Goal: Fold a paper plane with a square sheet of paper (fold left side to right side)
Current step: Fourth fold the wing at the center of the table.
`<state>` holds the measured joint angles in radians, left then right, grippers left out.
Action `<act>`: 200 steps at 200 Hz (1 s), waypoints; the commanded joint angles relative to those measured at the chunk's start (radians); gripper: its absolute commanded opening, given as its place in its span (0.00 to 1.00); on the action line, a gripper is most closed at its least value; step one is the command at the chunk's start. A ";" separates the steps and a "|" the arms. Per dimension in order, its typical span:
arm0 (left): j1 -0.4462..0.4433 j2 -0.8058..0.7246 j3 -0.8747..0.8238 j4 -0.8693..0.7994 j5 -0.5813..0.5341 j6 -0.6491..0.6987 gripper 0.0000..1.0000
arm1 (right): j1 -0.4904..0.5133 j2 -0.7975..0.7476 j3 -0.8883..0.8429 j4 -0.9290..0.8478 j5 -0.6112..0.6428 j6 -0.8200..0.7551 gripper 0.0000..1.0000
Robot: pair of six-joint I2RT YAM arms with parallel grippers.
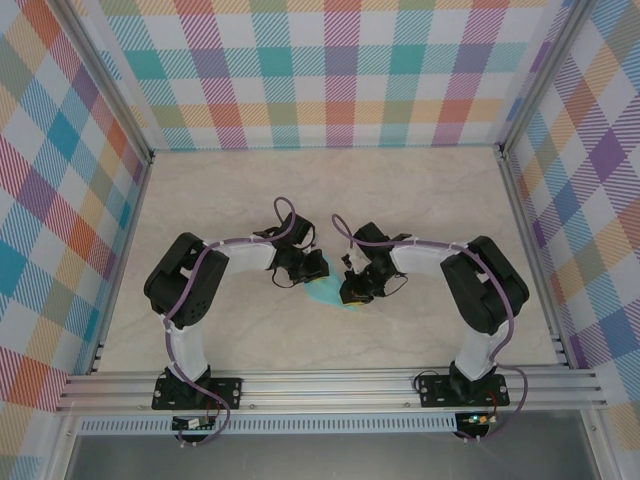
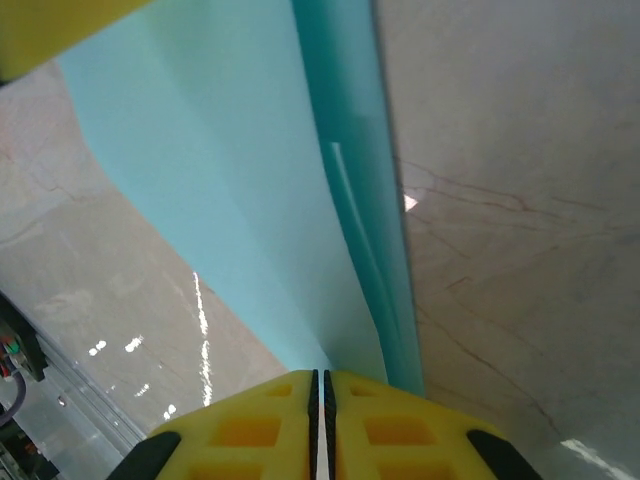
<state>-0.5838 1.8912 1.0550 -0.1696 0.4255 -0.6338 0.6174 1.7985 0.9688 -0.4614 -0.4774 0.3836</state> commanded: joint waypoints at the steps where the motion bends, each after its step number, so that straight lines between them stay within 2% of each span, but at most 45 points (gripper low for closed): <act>1: 0.020 -0.001 -0.033 -0.085 -0.074 0.025 0.13 | 0.005 0.032 -0.002 -0.006 0.029 0.027 0.11; 31: 0.020 -0.004 -0.035 -0.087 -0.076 0.026 0.13 | 0.005 0.006 -0.008 -0.059 0.062 0.036 0.10; 52: 0.020 -0.004 -0.033 -0.086 -0.073 0.024 0.13 | 0.008 -0.091 -0.010 -0.002 0.032 0.088 0.09; 72: 0.019 -0.006 -0.034 -0.082 -0.069 0.020 0.13 | 0.021 -0.111 0.010 0.049 0.018 0.158 0.09; 99: 0.020 -0.008 -0.033 -0.073 -0.063 0.010 0.13 | 0.043 -0.082 0.002 0.159 0.021 0.275 0.09; 135: 0.019 -0.003 -0.030 -0.070 -0.056 0.008 0.12 | 0.070 -0.041 0.004 0.220 0.051 0.368 0.08; 200: 0.019 -0.003 -0.038 -0.059 -0.057 0.006 0.12 | 0.084 0.011 0.003 0.187 0.148 0.434 0.07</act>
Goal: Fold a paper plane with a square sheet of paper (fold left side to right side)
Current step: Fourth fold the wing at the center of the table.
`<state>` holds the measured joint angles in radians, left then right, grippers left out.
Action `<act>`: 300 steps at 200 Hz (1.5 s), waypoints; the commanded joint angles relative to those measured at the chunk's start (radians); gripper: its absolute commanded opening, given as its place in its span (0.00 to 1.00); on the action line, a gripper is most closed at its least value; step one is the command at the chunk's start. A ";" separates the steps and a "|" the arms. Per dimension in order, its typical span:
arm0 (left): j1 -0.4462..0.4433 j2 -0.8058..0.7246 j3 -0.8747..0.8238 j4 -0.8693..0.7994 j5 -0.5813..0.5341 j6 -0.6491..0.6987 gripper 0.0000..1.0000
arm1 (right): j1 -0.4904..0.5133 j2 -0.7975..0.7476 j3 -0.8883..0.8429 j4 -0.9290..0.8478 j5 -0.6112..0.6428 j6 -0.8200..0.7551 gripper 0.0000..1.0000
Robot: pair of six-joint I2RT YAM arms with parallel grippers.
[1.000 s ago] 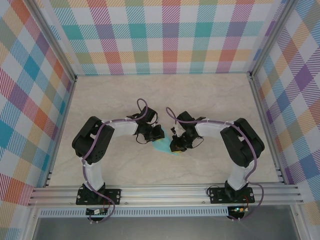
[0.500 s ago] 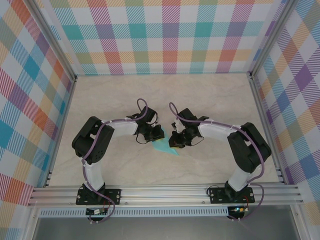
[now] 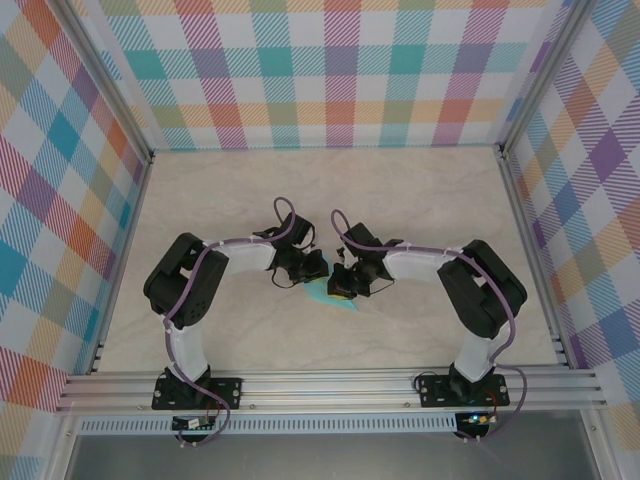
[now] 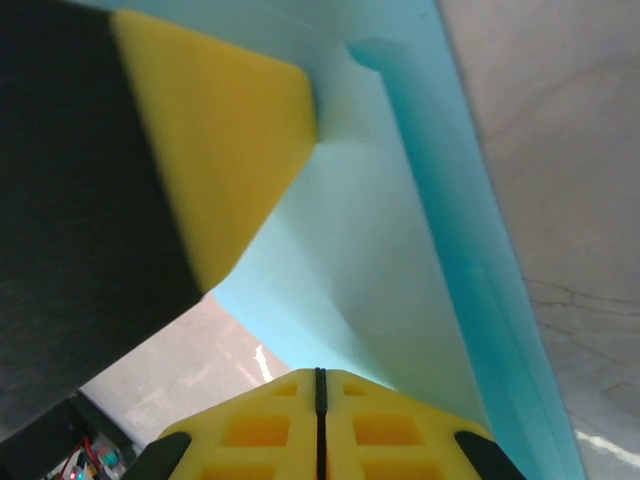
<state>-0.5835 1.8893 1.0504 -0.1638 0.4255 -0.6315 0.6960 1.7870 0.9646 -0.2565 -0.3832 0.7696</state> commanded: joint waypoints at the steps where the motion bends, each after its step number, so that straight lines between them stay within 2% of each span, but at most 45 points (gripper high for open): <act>1: 0.019 -0.001 -0.034 -0.065 -0.057 0.004 0.12 | 0.005 0.024 0.007 -0.020 0.056 0.050 0.07; 43: 0.019 0.001 -0.037 -0.069 -0.066 0.005 0.12 | 0.006 0.007 -0.018 -0.143 0.121 0.053 0.04; 89: 0.020 -0.004 -0.039 -0.077 -0.073 0.011 0.11 | 0.002 -0.108 -0.120 -0.245 0.184 0.029 0.04; 111: 0.021 -0.006 -0.041 -0.076 -0.073 0.010 0.11 | -0.008 -0.178 -0.184 -0.236 0.171 0.020 0.04; 154: 0.019 -0.009 -0.038 -0.075 -0.067 0.008 0.11 | -0.008 -0.304 -0.109 -0.272 0.156 -0.033 0.05; 210: 0.019 -0.012 -0.030 -0.077 -0.056 0.007 0.12 | 0.018 -0.137 -0.029 -0.181 0.156 -0.031 0.05; 256: 0.019 -0.032 -0.027 -0.068 -0.032 0.002 0.12 | 0.019 -0.058 -0.019 -0.249 0.202 -0.045 0.05; 300: 0.011 -0.115 -0.027 -0.059 0.003 0.004 0.18 | 0.019 -0.014 -0.049 -0.283 0.211 -0.044 0.05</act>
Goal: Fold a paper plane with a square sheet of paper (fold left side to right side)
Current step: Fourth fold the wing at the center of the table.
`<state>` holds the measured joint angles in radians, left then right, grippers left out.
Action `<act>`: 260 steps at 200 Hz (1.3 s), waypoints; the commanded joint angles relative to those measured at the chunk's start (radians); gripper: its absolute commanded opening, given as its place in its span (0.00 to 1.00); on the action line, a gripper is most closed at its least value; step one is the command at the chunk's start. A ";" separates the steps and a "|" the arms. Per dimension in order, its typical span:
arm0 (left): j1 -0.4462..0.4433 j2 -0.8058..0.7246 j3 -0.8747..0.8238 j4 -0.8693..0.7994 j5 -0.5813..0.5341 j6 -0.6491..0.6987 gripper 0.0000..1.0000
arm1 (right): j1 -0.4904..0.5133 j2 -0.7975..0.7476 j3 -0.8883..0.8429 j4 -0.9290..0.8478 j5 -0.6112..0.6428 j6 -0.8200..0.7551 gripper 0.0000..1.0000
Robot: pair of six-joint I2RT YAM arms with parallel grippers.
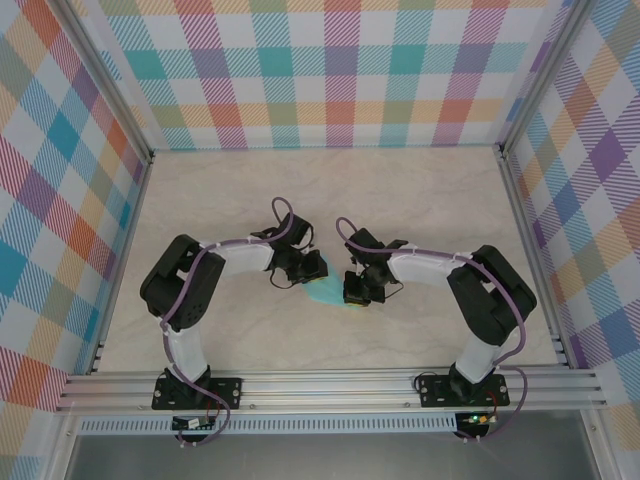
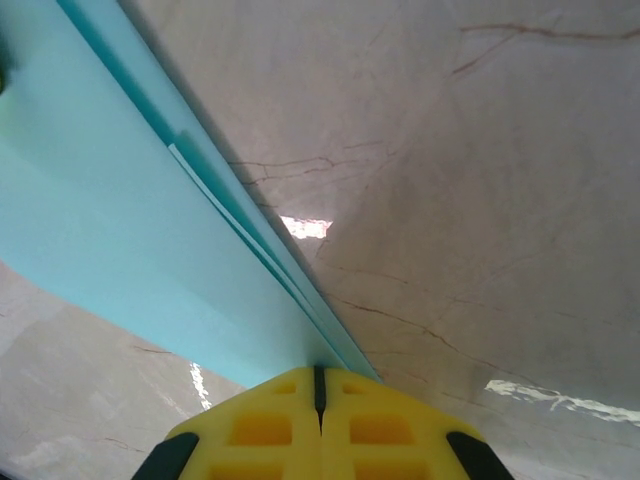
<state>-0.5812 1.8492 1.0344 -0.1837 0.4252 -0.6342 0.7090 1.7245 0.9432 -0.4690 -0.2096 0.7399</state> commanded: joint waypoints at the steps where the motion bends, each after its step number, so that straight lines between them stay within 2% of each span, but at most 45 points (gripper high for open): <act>1: 0.008 -0.076 -0.010 -0.039 0.004 0.007 0.18 | 0.006 0.049 -0.029 -0.070 0.038 -0.014 0.05; 58: -0.081 -0.132 -0.029 -0.047 0.046 0.020 0.11 | 0.006 0.050 -0.029 -0.074 0.047 -0.013 0.04; 107: -0.122 -0.074 -0.039 -0.004 0.075 0.020 0.07 | 0.005 0.056 -0.023 -0.078 0.046 -0.016 0.04; 202: -0.118 0.008 -0.026 0.010 0.026 0.106 0.04 | 0.006 0.055 -0.021 -0.098 0.055 -0.022 0.04; 260: -0.075 0.026 -0.067 0.058 -0.039 0.145 0.02 | 0.007 0.055 -0.023 -0.115 0.067 -0.031 0.04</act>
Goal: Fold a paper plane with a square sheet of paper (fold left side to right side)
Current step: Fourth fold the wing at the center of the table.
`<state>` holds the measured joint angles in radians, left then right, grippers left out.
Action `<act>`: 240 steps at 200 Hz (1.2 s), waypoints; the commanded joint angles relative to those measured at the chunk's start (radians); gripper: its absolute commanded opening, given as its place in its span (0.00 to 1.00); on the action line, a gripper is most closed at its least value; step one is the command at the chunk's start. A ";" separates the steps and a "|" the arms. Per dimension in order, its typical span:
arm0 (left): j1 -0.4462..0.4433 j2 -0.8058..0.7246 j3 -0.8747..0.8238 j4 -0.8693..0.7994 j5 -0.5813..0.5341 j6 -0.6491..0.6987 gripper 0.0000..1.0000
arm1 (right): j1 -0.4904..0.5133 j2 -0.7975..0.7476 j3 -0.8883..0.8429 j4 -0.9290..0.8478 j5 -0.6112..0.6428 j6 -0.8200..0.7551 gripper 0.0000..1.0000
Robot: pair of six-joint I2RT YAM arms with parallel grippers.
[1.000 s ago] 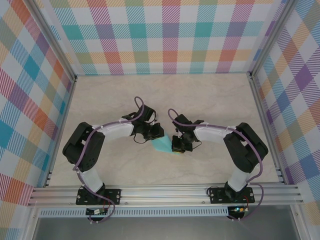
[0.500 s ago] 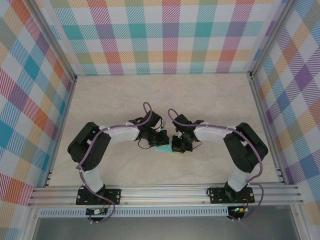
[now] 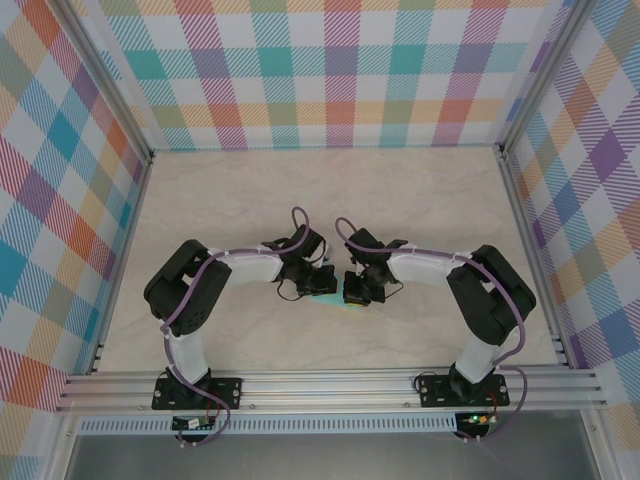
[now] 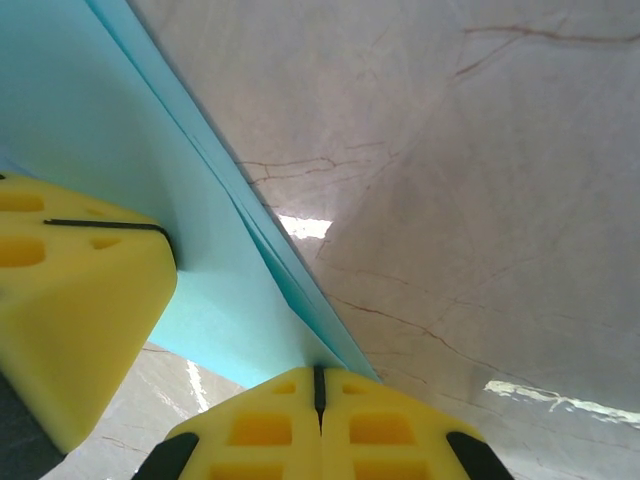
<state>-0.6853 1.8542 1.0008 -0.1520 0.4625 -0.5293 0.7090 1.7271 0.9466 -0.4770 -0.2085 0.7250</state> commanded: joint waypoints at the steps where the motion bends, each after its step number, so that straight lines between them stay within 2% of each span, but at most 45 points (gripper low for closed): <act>1: 0.030 0.021 -0.034 0.026 -0.078 0.042 0.02 | 0.006 0.052 -0.026 -0.107 0.066 -0.015 0.04; 76: 0.155 -0.004 -0.065 -0.036 -0.114 0.128 0.00 | 0.006 0.049 -0.029 -0.115 0.067 -0.019 0.04; 142: 0.352 0.009 -0.058 -0.033 -0.080 0.159 0.00 | 0.006 0.043 -0.034 -0.120 0.063 -0.022 0.04; 189: 0.444 0.004 -0.018 -0.039 -0.055 0.161 0.00 | 0.007 0.043 -0.032 -0.121 0.060 -0.025 0.04; 240: 0.484 -0.077 -0.034 -0.045 -0.046 0.149 0.00 | 0.006 0.020 -0.035 -0.069 0.032 -0.037 0.06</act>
<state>-0.2573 1.8435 0.9771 -0.1711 0.5381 -0.3912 0.7090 1.7290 0.9466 -0.4606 -0.2024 0.7170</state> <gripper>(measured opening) 0.043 0.052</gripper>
